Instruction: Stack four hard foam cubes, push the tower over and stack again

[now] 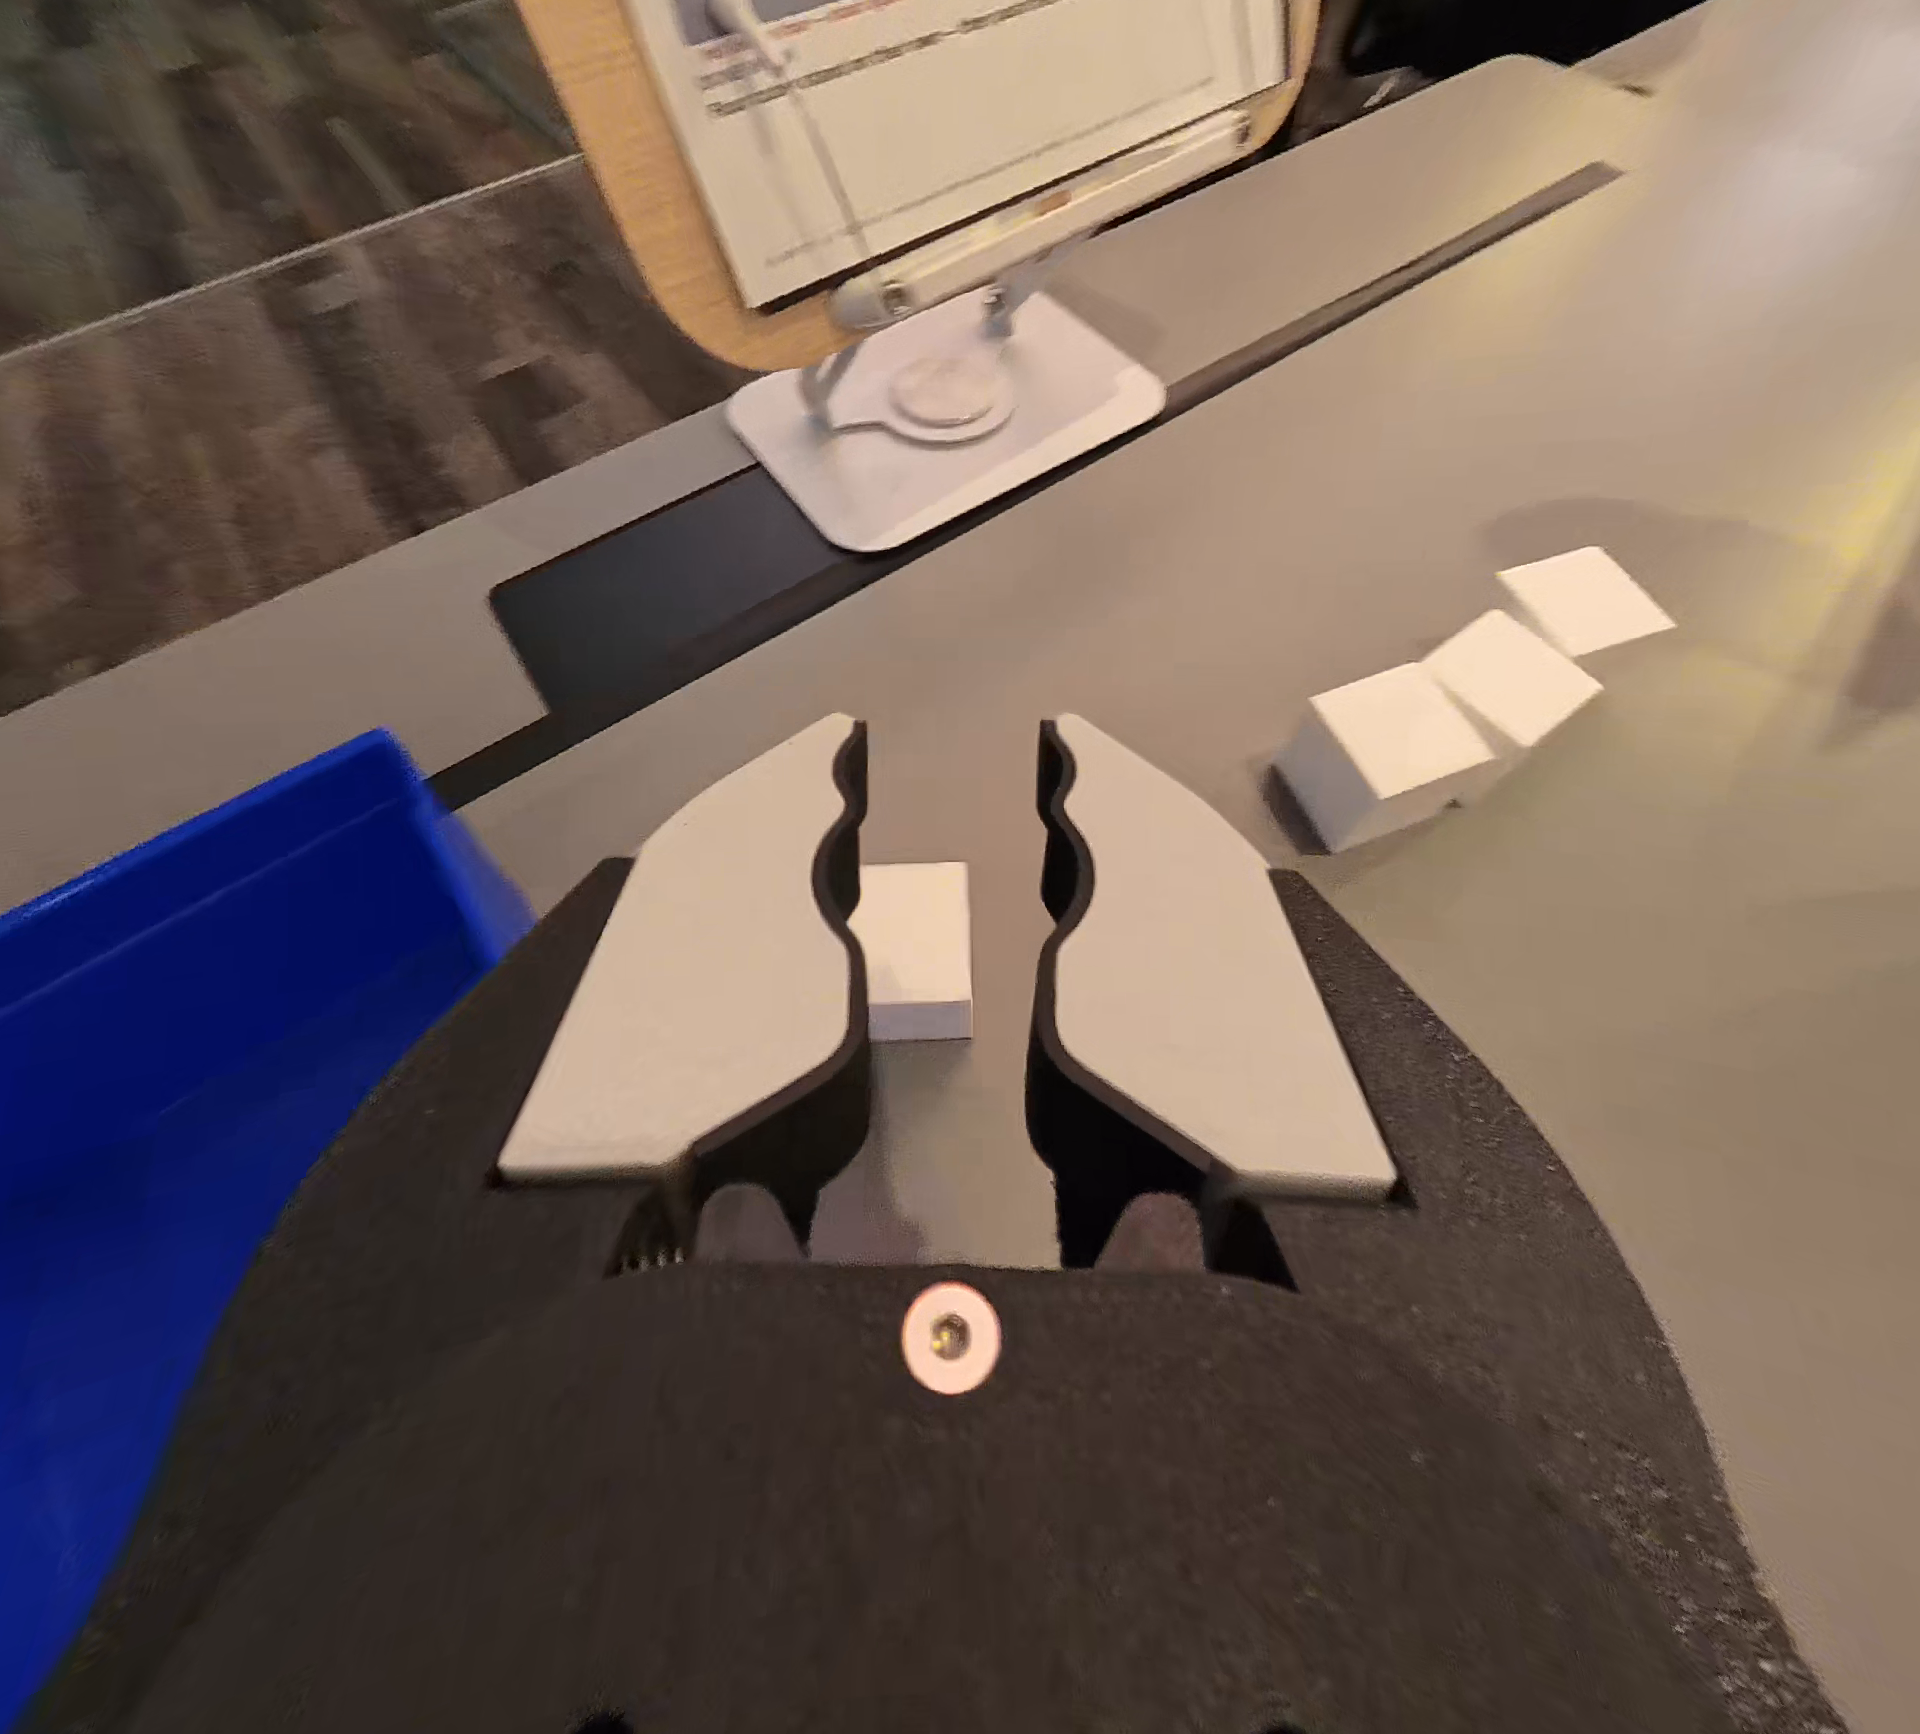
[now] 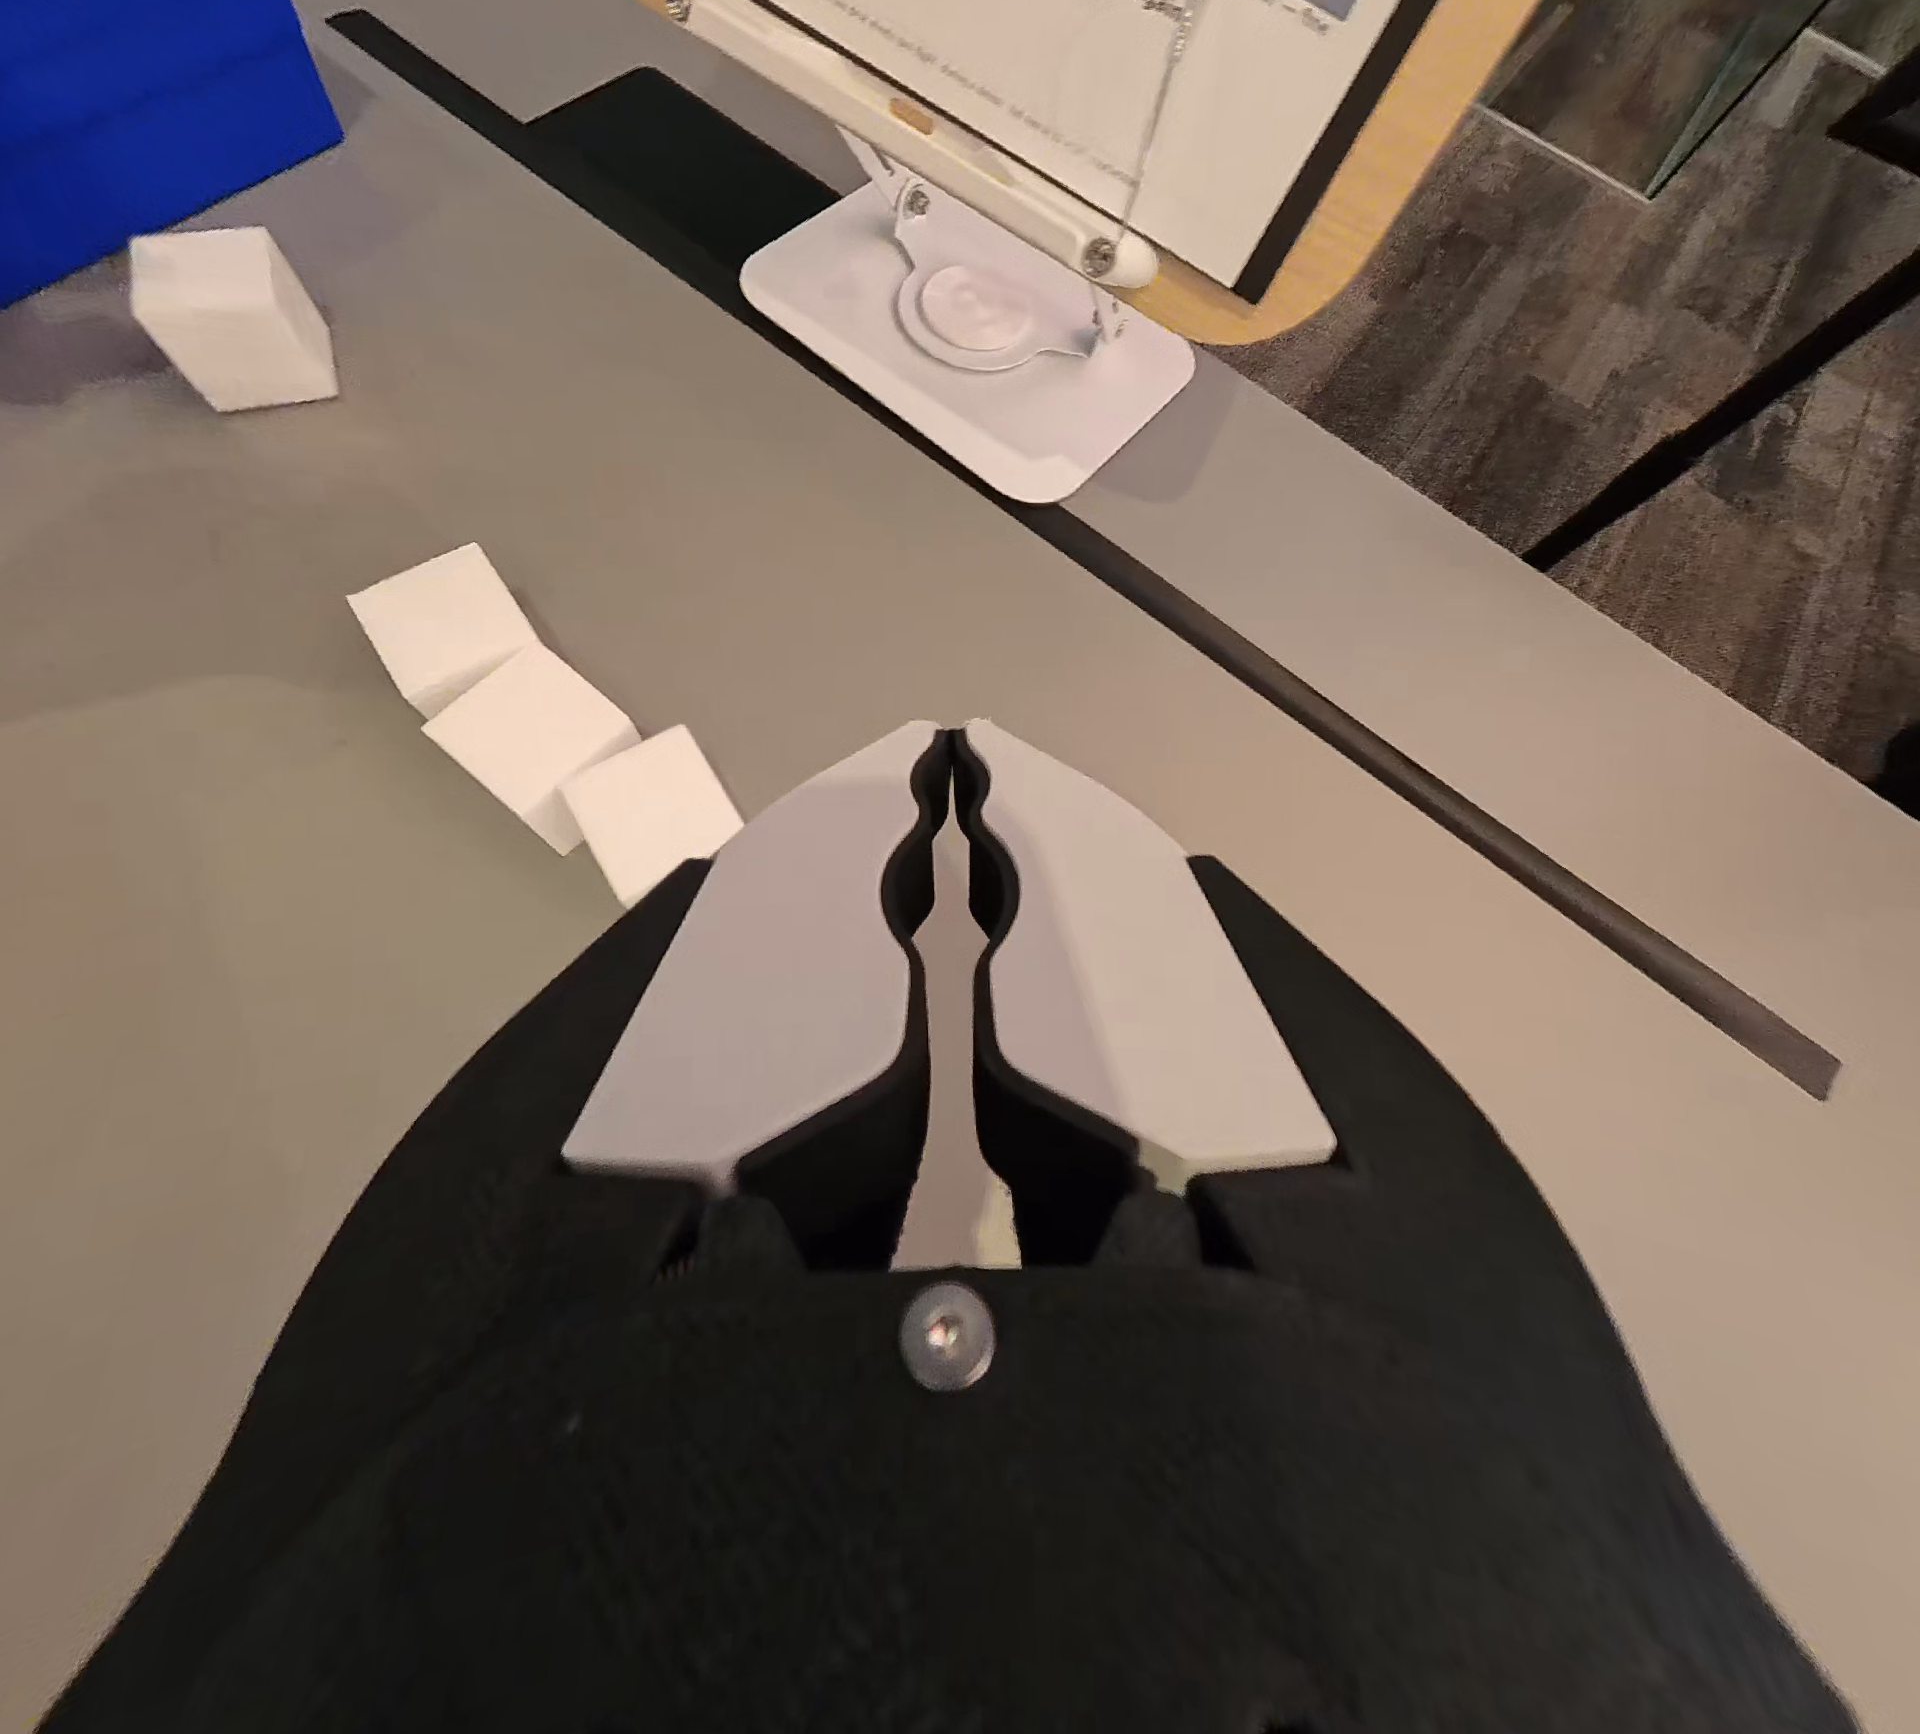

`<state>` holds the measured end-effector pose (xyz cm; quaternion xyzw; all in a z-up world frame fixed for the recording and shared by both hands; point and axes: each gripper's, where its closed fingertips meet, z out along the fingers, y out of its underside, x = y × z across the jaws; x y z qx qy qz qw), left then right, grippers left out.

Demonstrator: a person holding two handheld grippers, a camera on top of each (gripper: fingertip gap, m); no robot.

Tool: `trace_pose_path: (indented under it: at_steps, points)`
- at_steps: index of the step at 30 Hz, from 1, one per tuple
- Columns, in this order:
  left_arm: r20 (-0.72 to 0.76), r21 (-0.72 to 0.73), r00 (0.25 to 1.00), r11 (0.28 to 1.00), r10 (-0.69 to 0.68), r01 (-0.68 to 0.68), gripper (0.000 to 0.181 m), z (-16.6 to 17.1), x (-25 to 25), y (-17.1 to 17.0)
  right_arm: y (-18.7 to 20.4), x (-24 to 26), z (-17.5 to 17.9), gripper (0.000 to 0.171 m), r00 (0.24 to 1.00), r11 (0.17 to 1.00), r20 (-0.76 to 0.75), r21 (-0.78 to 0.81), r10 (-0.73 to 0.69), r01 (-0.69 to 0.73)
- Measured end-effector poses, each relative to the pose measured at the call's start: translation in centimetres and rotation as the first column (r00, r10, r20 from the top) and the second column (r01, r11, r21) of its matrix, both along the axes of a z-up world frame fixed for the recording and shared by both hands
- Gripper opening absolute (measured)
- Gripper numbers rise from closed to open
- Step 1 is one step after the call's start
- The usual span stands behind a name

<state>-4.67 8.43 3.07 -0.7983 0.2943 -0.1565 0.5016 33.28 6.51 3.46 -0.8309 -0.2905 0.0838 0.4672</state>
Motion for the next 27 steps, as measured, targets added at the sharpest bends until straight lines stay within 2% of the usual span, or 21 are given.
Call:
trace_pose_path:
  at_steps: [3,8,15,19,24,27]
  points:
    - [-0.068,-0.036,0.996,0.997,0.059,-0.062,0.037,-0.7,-0.9,-0.1,0.0,1.3,0.6,0.001,0.999,1.0,-0.025,0.012,-0.022,0.022]
    - [-0.289,-0.072,0.936,0.971,0.198,-0.228,0.064,-4.4,-2.1,1.6,0.0,2.2,0.9,0.001,0.998,0.999,-0.05,0.017,-0.027,0.028]
    - [-0.376,-0.227,0.925,0.963,0.054,-0.149,0.079,-10.7,-0.4,2.9,0.1,2.5,0.3,0.001,0.999,1.0,-0.021,0.003,-0.023,0.023]
    - [-0.524,-0.165,0.852,0.979,0.018,-0.121,0.083,-11.4,-1.2,3.7,0.2,2.2,-0.3,0.001,1.0,1.0,-0.002,-0.017,-0.013,0.012]
    - [-0.548,-0.234,0.835,0.968,-0.054,-0.091,0.085,-12.6,-1.1,3.1,0.2,2.1,-1.0,0.001,1.0,0.999,0.027,-0.035,-0.005,0.006]
    - [-0.6,-0.236,0.799,0.963,-0.037,-0.132,0.09,-13.3,-1.8,3.3,0.1,1.9,-1.1,0.001,1.0,0.999,0.028,-0.042,0.006,-0.005]
